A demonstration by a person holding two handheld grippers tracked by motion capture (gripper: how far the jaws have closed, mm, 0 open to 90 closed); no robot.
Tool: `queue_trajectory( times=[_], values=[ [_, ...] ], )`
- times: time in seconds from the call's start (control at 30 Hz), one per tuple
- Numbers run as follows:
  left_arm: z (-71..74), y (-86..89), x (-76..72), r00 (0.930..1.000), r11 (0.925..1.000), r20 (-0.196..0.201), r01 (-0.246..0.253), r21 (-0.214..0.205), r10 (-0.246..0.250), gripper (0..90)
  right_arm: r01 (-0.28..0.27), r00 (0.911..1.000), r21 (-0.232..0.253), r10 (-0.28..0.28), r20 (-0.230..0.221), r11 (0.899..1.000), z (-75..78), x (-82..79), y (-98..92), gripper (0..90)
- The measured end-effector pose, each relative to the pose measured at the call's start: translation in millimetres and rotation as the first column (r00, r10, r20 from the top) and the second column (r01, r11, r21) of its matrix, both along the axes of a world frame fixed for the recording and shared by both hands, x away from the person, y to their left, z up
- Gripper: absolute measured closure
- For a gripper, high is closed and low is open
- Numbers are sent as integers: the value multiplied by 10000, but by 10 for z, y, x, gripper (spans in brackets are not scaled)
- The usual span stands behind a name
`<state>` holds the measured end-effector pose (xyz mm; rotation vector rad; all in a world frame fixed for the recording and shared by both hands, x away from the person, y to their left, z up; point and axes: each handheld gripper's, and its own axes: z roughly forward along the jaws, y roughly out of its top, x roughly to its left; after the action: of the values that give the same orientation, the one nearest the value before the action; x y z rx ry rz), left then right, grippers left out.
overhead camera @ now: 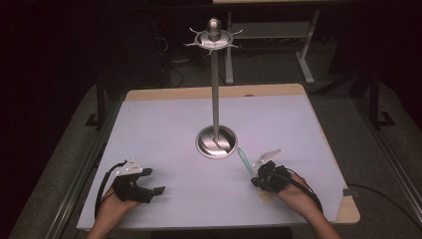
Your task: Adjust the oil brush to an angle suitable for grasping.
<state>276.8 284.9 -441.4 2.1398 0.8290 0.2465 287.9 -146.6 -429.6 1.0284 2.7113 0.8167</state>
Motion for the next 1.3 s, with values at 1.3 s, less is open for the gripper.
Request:
queue_trajectory(
  times=[1.3],
  values=[
    [8,-5,-5,10000,10000,31,-29,-31,29,133,854,9963,-902,-852,62,9923,31,215,-193,900]
  ],
)
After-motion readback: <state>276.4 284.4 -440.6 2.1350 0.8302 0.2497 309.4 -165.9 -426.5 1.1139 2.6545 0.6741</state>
